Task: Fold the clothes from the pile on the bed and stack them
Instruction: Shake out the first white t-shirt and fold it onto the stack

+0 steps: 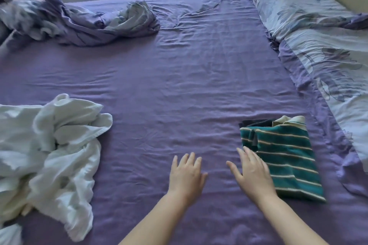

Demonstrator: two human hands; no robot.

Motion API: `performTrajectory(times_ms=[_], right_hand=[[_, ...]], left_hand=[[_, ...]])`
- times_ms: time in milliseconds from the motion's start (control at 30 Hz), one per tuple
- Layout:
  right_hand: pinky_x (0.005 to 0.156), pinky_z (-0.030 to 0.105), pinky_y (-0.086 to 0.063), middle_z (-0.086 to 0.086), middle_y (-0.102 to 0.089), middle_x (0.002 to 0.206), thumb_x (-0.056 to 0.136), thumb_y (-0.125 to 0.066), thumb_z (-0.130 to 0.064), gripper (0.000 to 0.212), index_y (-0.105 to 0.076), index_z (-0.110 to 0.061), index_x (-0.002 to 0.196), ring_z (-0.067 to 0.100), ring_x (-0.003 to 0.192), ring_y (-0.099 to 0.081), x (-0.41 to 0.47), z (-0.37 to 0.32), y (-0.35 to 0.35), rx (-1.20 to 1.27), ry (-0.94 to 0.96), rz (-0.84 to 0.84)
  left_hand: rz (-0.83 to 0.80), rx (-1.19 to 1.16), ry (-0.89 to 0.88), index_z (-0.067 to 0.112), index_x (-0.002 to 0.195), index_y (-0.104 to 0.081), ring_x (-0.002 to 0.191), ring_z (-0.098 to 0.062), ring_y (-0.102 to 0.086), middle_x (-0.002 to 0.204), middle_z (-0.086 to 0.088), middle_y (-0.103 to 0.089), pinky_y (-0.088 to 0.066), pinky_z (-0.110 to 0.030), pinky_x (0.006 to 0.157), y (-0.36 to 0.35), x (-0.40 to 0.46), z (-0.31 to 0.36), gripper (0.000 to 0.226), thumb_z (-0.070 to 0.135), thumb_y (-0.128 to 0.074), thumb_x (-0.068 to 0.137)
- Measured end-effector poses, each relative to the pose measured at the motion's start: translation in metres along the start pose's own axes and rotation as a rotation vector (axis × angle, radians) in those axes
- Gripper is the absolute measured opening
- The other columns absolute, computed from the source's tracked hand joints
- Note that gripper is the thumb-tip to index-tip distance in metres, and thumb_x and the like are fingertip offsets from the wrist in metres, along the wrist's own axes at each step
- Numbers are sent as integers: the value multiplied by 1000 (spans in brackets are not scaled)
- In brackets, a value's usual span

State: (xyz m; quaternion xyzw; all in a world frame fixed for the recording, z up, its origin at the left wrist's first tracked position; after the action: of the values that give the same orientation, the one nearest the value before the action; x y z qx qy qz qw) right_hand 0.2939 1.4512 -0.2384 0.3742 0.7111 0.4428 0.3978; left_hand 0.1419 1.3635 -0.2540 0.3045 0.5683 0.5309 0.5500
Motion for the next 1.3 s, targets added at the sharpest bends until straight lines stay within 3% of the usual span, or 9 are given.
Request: performTrajectory(times_ms=[100, 167, 267, 367, 433, 500, 667, 967, 1300], right_hand=[[110, 35, -25, 1, -40, 146, 91, -46, -52, 61, -38, -17, 141, 18, 134, -37, -12, -65, -13, 0, 95, -17], [105, 37, -33, 4, -51, 138, 89, -55, -46, 57, -47, -13, 135, 22, 126, -49, -22, -108, -24, 12, 157, -20], [90, 43, -47, 11, -67, 115, 78, -74, -34, 50, -63, -6, 118, 29, 104, -64, -38, -171, -45, 44, 250, -27], [75, 45, -55, 14, -72, 96, 64, -85, -26, 48, -69, -1, 102, 32, 83, -69, -55, -234, -67, 60, 347, -48], [71, 44, -56, 14, -72, 92, 63, -87, -24, 46, -70, -1, 99, 32, 79, -70, -65, -270, -81, 63, 402, -56], [76, 42, -55, 13, -72, 98, 69, -82, -27, 45, -69, -2, 104, 31, 87, -69, -72, -300, -98, 64, 442, -70], [98, 29, -36, -7, -45, 139, 94, -38, -52, 52, -39, -24, 138, 15, 124, -46, -94, -366, -150, -42, 539, -210], [80, 30, -45, -2, -35, 136, 93, -49, -33, 55, -28, -30, 143, 21, 109, -53, -112, -413, -212, 188, 454, -356], [86, 8, -31, 4, -60, 114, 81, -59, 5, 46, -59, -12, 124, 14, 105, -54, -91, -405, -135, 505, 323, -263]], left_hand=[[128, -9, 77, 19, 119, -64, 111, -15, -60, 118, 2, -65, -43, -44, 100, 29, -38, -55, 51, 51, -64, 79], [160, -5, 113, 19, 103, -72, 89, -13, -68, 95, 7, -71, -53, -41, 87, 41, -64, -91, 47, 50, -75, 67], [96, -68, 231, 19, 129, -54, 112, -20, -57, 117, 3, -63, -31, -45, 108, 36, -98, -158, 48, 44, -50, 89], [152, 5, 340, 22, 115, -64, 97, -16, -63, 100, 6, -67, -43, -37, 97, 45, -134, -222, 41, 46, -59, 81], [92, -25, 395, 24, 119, -57, 105, -18, -57, 108, 6, -62, -37, -35, 98, 37, -156, -258, 38, 43, -49, 87], [78, -14, 437, 28, 121, -47, 115, -17, -47, 118, 8, -53, -29, -34, 100, 27, -174, -294, 36, 41, -34, 91], [113, -80, 543, 28, 122, -49, 123, -14, -39, 131, 8, -45, -29, -29, 100, 14, -201, -359, 33, 34, -39, 91], [-92, -528, 452, 33, 147, -23, 135, -29, -34, 156, -7, -10, -36, -38, 107, -38, -194, -359, 66, 14, -52, 91], [148, -593, 220, 20, 138, -47, 127, -15, -43, 137, 0, -46, -35, -22, 101, 24, -185, -334, 50, 2, -44, 91]])
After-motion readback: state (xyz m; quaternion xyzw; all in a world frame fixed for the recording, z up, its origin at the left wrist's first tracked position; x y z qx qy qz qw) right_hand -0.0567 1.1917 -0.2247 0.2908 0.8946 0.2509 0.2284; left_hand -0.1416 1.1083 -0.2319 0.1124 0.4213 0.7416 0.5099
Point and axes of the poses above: each hand's wrist, its own x-axis towards the middle knuckle, its own y-axis out of the back of the hand, z = x × y, the point moved 9 cm from there along x, towards the middle knuckle
